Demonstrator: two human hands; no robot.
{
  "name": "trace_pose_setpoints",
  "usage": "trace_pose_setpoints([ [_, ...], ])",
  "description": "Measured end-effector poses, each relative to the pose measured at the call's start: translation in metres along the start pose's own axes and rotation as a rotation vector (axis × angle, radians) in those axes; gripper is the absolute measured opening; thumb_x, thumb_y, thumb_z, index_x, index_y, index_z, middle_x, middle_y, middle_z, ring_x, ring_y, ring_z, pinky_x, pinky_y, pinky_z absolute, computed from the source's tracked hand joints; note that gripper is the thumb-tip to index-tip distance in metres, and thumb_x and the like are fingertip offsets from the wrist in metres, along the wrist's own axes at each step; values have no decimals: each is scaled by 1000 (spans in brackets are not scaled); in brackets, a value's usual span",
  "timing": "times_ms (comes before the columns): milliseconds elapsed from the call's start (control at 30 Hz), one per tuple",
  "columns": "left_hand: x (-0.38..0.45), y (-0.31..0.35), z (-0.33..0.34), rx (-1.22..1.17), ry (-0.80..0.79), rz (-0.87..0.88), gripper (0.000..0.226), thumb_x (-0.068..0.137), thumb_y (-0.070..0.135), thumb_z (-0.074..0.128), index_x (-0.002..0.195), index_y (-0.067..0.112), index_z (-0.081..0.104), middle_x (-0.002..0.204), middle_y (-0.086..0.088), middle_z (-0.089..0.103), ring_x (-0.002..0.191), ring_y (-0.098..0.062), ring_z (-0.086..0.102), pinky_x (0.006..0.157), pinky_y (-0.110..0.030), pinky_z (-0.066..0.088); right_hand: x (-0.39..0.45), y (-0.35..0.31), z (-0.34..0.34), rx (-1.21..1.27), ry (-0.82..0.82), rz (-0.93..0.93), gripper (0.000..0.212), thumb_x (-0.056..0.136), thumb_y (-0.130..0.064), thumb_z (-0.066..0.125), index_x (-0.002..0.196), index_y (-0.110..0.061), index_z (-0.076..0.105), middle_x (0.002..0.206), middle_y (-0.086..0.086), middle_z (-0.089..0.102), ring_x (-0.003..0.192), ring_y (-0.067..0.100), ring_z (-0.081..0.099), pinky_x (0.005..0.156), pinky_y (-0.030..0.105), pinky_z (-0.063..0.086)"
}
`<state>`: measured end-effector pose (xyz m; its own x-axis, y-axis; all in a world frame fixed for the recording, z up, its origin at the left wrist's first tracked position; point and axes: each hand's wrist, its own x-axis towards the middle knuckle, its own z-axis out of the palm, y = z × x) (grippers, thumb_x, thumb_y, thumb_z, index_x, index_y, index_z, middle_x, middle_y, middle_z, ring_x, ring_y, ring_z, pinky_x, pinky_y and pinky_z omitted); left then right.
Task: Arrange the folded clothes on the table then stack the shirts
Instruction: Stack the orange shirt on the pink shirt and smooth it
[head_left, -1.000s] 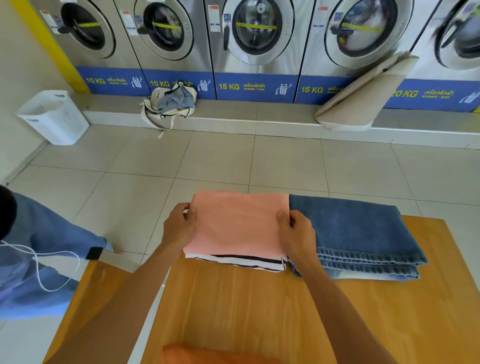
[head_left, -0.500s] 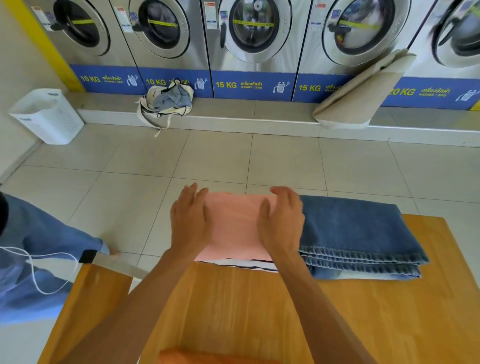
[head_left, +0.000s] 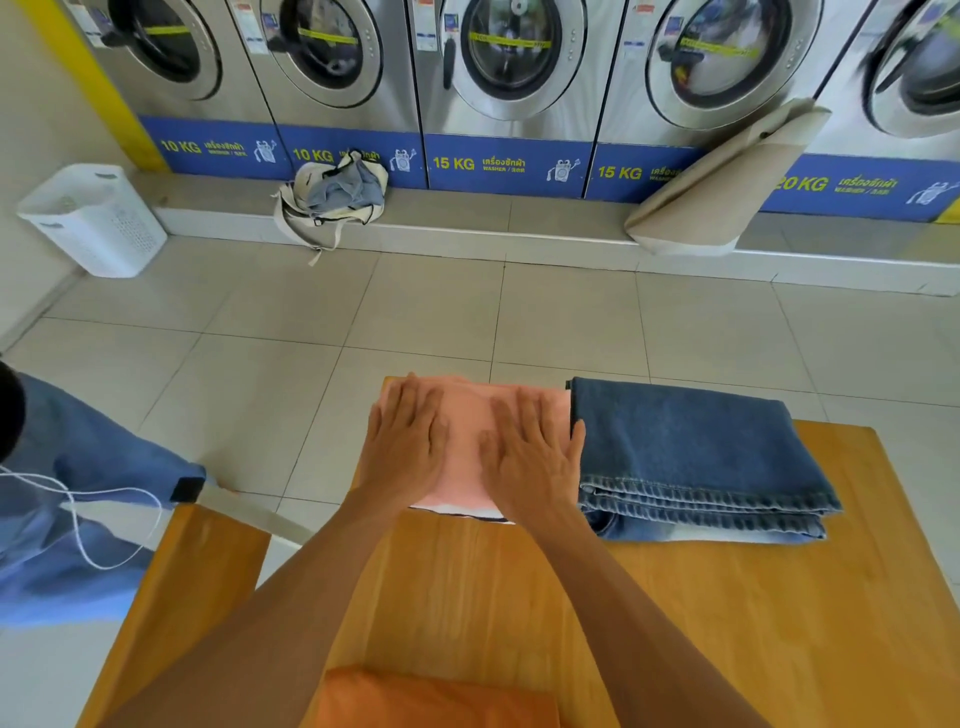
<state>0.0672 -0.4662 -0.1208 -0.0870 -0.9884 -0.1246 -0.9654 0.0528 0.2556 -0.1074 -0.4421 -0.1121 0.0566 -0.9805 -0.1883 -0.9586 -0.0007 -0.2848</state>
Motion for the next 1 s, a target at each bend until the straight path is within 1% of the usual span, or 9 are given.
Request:
trace_pose_setpoints([
  [100, -6, -5, -12, -37, -87, -44, 56, 101, 45, 13, 154, 27, 7, 162, -5, -13, 149, -24, -16, 119, -46, -1, -17, 10, -4, -41, -21, 27, 61, 100, -52, 7, 157, -31, 1, 166, -2, -8, 152, 22, -14, 117, 62, -8],
  [167, -26, -16, -20, -38, -68, -44, 55, 102, 40, 17, 154, 24, 9, 162, -8, -10, 149, -27, -14, 120, -47, 2, -38, 16, -6, -34, 41, 37, 62, 100, -48, 8, 157, -26, 15, 166, 2, 5, 153, 24, -7, 118, 63, -3],
  [267, -79, -29, -23, -182, -2, -86, 53, 103, 31, 27, 154, 21, 15, 163, -9, 1, 149, -26, -8, 121, -47, 9, -88, 16, -4, 38, 234, 49, 54, 96, -40, 32, 144, -18, 44, 160, 5, 31, 152, 25, 12, 117, 62, 12],
  [333, -123, -30, -21, -365, 3, -166, 52, 102, 26, 33, 153, 21, 20, 163, -6, 6, 149, -20, -7, 121, -46, 13, -127, 12, 4, 123, 268, 97, 53, 92, -35, 47, 142, -17, 46, 157, 5, 37, 150, 26, 19, 116, 58, 16],
  [500, -230, -23, -10, -534, -77, -386, 54, 99, 30, 43, 150, 19, 29, 159, -2, 25, 148, -20, 19, 117, -42, 23, -214, 3, 22, 227, 112, 238, 52, 92, -37, 53, 140, -17, 45, 151, 5, 42, 144, 26, 26, 112, 53, 23],
  [567, -264, -20, -6, -574, -57, -482, 52, 98, 34, 46, 146, 17, 37, 150, -6, 42, 138, -27, 39, 112, -44, 33, -243, 4, 24, 244, 65, 293, 53, 92, -37, 55, 140, -17, 44, 149, 4, 44, 141, 26, 29, 110, 51, 27],
  [667, -301, -17, -2, -533, 17, -584, 42, 96, 34, 48, 132, 12, 50, 131, -10, 58, 122, -30, 53, 100, -42, 41, -277, 2, 23, 318, 7, 422, 62, 92, -45, 53, 144, -14, 37, 145, 7, 45, 134, 29, 37, 105, 48, 38],
  [767, -321, -15, -3, -530, -5, -613, 41, 95, 42, 48, 119, 10, 55, 117, -13, 63, 110, -31, 60, 86, -37, 44, -298, -1, 23, 348, -64, 563, 77, 89, -57, 53, 146, -12, 29, 142, 13, 44, 129, 33, 44, 97, 49, 43],
  [1000, -333, -12, -12, -631, -261, -634, 73, 81, 69, 50, 127, 12, 53, 126, -9, 60, 114, -31, 58, 89, -41, 48, -320, -10, 31, 490, -91, 719, 74, 87, -68, 48, 125, -4, 44, 128, 17, 59, 117, 37, 57, 92, 46, 46],
])
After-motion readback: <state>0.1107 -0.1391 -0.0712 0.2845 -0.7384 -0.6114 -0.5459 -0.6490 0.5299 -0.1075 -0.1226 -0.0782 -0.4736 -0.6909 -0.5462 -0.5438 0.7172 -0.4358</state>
